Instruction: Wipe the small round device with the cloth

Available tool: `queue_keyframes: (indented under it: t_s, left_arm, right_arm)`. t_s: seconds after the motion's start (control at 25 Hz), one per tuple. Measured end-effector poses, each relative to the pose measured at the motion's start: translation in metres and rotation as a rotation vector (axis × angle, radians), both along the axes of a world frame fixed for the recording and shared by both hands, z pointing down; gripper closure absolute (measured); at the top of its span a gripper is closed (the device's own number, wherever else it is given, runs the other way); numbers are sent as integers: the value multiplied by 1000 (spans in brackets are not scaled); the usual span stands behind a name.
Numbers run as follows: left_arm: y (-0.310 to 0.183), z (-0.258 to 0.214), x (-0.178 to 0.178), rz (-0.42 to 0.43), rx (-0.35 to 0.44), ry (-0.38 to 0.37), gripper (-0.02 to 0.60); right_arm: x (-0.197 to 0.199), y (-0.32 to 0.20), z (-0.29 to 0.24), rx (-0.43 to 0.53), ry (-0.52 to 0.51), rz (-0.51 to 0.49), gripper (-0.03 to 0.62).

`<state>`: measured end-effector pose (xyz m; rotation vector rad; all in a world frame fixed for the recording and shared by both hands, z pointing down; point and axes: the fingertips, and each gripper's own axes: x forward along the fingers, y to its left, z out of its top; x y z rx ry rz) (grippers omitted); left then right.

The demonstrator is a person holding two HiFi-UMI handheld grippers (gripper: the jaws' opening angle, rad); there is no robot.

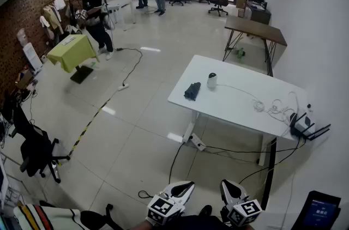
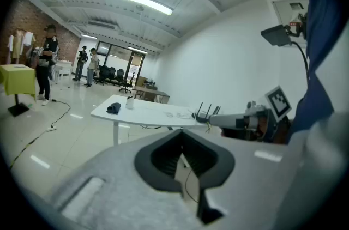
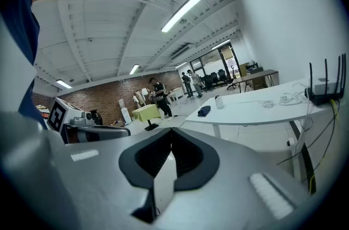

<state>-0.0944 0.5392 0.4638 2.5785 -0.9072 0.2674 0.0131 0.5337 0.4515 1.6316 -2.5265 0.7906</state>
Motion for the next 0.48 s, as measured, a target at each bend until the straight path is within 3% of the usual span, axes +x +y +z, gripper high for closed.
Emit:
queue_keyframes:
  t_s: [0.16, 0.48]
  left_arm:
    - [-4, 4, -4, 1, 2, 17, 578]
    - [-7, 14, -35, 13, -34, 60, 580]
  right_arm:
    - [-5, 0, 17, 34, 29, -31, 583]
    - [-32, -3, 21, -8, 70, 2, 582]
